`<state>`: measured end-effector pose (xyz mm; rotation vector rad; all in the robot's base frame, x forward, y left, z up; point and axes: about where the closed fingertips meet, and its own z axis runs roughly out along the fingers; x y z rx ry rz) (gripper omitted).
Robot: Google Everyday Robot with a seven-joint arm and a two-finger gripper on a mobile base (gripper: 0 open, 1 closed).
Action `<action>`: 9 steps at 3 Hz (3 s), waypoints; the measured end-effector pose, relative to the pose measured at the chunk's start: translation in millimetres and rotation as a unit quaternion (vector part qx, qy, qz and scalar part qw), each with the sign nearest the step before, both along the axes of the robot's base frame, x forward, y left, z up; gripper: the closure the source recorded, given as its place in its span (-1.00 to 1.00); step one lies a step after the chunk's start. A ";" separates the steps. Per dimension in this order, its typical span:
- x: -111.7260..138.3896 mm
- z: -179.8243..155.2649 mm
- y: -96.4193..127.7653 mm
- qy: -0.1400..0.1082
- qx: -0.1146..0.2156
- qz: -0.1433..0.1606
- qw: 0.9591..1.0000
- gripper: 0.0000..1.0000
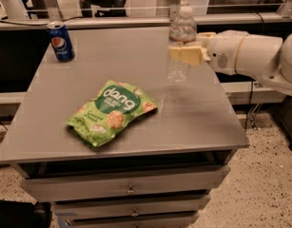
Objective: Move water bottle near green rice chip bag
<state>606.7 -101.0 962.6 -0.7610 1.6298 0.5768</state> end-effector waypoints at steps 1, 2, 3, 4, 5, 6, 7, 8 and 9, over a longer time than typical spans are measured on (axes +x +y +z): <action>-29.9 -10.0 12.6 -0.003 -0.010 0.017 1.000 1.00; -49.3 -17.2 24.7 0.003 -0.004 0.032 0.999 1.00; -62.1 -22.0 37.1 0.012 0.007 0.048 0.999 1.00; -67.7 -27.9 45.3 0.025 0.018 0.056 0.998 1.00; -72.1 -37.0 49.8 0.039 0.023 0.059 0.997 1.00; -74.6 -44.7 52.3 0.051 0.025 0.060 0.997 1.00; -74.7 -47.4 52.5 0.049 0.010 0.060 0.997 1.00; -71.0 -47.5 46.1 0.040 -0.008 0.055 0.998 1.00; -70.9 -47.8 45.0 0.038 -0.011 0.055 0.998 1.00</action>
Offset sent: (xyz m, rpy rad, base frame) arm -0.0730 0.0344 -0.0272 0.0103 0.0234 0.0947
